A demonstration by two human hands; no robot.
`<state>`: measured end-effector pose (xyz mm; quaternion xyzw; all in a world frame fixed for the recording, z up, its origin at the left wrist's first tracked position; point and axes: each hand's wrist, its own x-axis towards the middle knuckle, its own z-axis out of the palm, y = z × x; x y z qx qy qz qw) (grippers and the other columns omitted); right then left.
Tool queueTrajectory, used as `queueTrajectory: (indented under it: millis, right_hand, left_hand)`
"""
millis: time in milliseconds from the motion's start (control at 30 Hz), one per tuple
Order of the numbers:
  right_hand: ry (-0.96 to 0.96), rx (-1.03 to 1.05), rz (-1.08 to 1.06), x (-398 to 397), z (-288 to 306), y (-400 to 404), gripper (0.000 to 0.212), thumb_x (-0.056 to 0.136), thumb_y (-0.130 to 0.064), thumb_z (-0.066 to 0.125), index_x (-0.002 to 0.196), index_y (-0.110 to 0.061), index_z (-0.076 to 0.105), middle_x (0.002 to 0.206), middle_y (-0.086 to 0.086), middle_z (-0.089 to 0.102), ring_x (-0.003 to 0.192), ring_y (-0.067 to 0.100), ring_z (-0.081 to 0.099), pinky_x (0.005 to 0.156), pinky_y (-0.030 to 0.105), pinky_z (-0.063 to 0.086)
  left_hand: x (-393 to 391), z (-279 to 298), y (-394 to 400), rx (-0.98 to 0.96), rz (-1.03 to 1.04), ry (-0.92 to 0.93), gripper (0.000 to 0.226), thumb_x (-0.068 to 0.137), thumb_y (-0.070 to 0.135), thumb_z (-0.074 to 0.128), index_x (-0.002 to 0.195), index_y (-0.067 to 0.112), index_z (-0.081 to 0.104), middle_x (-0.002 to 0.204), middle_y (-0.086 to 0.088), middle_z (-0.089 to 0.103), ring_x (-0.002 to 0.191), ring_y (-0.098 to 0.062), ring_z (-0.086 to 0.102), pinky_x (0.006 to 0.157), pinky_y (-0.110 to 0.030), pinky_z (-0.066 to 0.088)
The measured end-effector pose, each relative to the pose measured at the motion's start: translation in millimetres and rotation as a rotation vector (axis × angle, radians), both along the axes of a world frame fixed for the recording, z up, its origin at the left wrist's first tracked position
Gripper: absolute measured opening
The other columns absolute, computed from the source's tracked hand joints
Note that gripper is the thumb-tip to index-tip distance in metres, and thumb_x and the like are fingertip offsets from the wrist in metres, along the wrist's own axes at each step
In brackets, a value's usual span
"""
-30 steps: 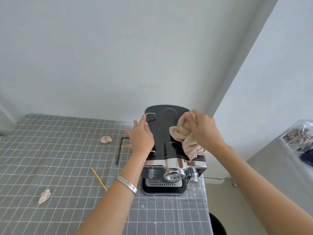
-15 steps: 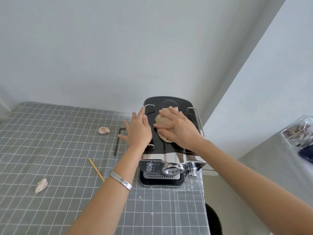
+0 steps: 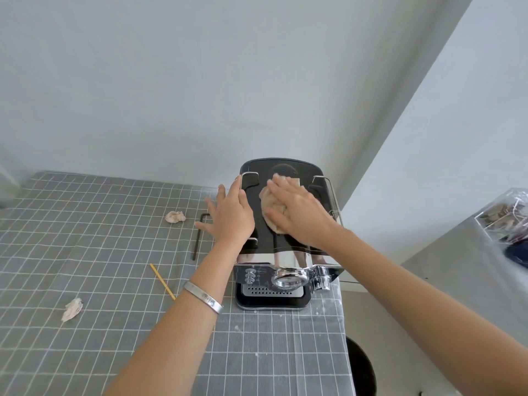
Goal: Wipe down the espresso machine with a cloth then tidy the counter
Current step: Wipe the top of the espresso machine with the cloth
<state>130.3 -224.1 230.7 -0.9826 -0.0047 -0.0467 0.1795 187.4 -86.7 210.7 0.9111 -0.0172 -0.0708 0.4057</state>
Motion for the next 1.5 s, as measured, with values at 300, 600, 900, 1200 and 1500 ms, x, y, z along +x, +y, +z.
queueTrajectory:
  millis: [300, 600, 900, 1200, 1500]
  right_hand:
    - [0.179, -0.365, -0.487, -8, 8, 47, 0.092, 0.097, -0.056, 0.043, 0.138, 0.024, 0.023, 0.13, 0.041, 0.051, 0.128, 0.048, 0.047, 0.117, 0.055, 0.021]
    - [0.188, -0.578, -0.503, -41, 15, 82, 0.067, 0.101, -0.033, 0.049, 0.127, 0.027, 0.037, 0.103, 0.036, 0.065, 0.085, 0.04, 0.069, 0.116, 0.058, 0.023]
    - [0.081, -0.096, -0.443, -64, 50, 51, 0.024, 0.089, -0.019, 0.048, 0.068, -0.017, 0.06, 0.072, 0.004, 0.066, 0.072, 0.031, 0.063, 0.098, 0.045, 0.043]
    - [0.11, 0.164, -0.28, 1, 51, -17, 0.035, 0.095, -0.032, 0.042, 0.115, -0.014, 0.063, 0.112, 0.007, 0.068, 0.1, 0.017, 0.056, 0.091, 0.029, 0.037]
    - [0.114, -0.375, -0.565, -31, 11, 40, 0.062, 0.102, -0.047, 0.032, 0.121, 0.01, 0.047, 0.111, 0.03, 0.06, 0.096, 0.042, 0.065, 0.057, 0.046, 0.054]
  left_hand:
    - [-2, 2, -1, -0.025, 0.017, -0.026, 0.043, 0.104, 0.033, 0.022, 0.144, 0.046, 0.033, 0.162, -0.002, 0.017, 0.15, -0.034, -0.002, 0.107, -0.075, -0.002]
    - [-2, 3, -2, -0.028, 0.04, -0.009, 0.044, 0.104, 0.029, 0.022, 0.144, 0.044, 0.035, 0.161, -0.002, 0.021, 0.15, -0.036, 0.002, 0.103, -0.077, -0.001]
    - [-1, 1, 0, -0.008, -0.006, -0.023, 0.046, 0.104, 0.028, 0.019, 0.147, 0.04, 0.031, 0.161, -0.007, 0.021, 0.15, -0.036, 0.001, 0.11, -0.072, 0.0]
    - [-2, 1, -2, 0.002, 0.039, -0.011, 0.043, 0.104, 0.034, 0.022, 0.144, 0.047, 0.031, 0.162, -0.003, 0.017, 0.15, -0.036, -0.002, 0.101, -0.079, -0.004]
    - [-4, 2, -2, -0.009, 0.049, -0.019, 0.043, 0.104, 0.032, 0.023, 0.143, 0.046, 0.035, 0.162, -0.004, 0.017, 0.15, -0.036, -0.002, 0.103, -0.079, -0.002]
